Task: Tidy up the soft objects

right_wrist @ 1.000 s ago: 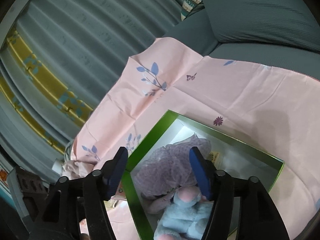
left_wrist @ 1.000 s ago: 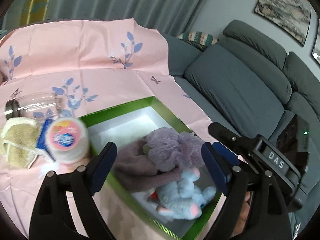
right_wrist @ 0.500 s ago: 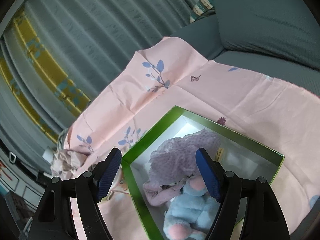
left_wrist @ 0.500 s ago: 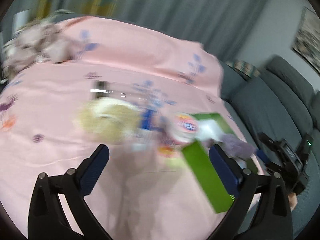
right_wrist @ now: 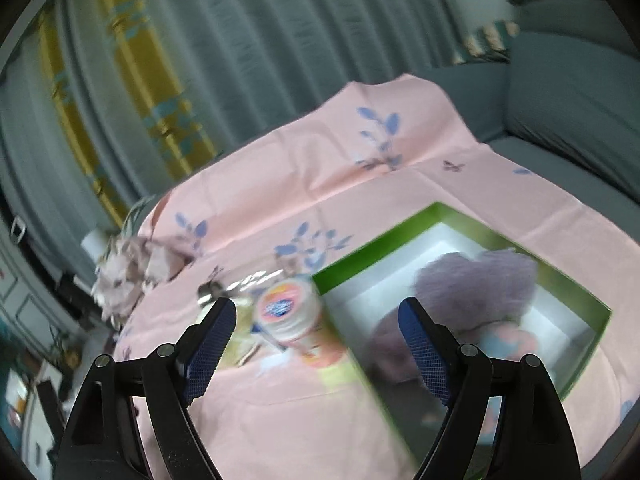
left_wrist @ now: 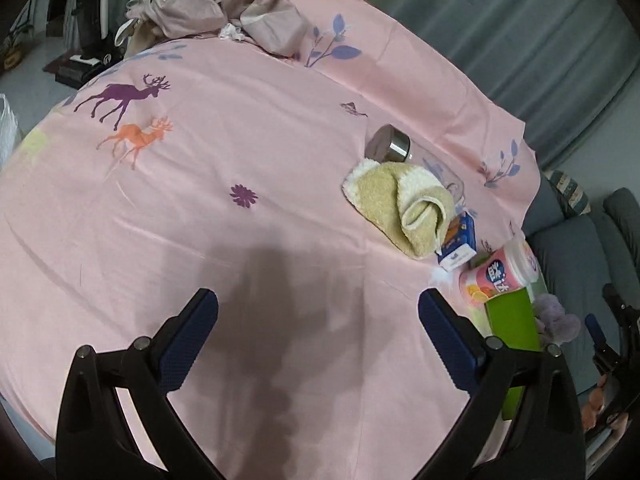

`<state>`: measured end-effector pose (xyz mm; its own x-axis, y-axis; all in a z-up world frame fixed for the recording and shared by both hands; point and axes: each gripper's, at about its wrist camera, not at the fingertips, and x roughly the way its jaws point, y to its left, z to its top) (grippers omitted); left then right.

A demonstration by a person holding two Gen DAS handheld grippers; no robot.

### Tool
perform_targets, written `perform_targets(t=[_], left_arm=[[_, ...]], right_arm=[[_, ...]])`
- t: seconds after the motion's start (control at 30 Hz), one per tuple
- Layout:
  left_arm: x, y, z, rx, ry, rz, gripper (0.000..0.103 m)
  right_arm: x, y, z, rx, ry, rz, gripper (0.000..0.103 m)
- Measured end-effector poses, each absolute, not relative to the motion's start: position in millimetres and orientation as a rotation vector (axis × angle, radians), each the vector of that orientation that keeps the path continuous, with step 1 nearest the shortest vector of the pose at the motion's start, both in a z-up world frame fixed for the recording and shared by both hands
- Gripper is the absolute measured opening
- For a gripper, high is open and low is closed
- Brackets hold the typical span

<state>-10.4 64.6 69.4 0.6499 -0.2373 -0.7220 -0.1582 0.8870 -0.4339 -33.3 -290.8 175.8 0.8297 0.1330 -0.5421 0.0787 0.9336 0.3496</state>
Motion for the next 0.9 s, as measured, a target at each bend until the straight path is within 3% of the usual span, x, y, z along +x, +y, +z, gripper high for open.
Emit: perform_targets(t=[0.33, 0.63, 0.67, 0.8, 0.9], left_arm=[[-13.4, 88.0, 79.5, -0.522, 0.83, -0.001, 0.1], [-7.1, 119.4, 72.1, -0.636, 0.846, 0.045, 0.1], [-7.3, 120.9, 72.1, -0.645, 0.846, 0.046, 0.1], [-6.4, 123.1, 71.6, -0.672, 0.85, 0.034, 0.1], [-3.6, 121.8, 71.0, -0.668, 0.863, 0.028, 0.1]], right_arm=[[31.0, -171.9, 160.9, 0.218, 0.774, 0.101, 0.084], [115.8, -93.2, 91.6, -0.027, 0.952, -0.006, 0.083], [119.5, -89.1, 86.7, -0.06, 0.962, -0.015, 0.079], [133.4, -83.3, 57.4, -0.141, 1.024, -0.023, 0.039], [129.6, -91.9, 64.7, -0.094, 0.993, -0.003, 0.025]])
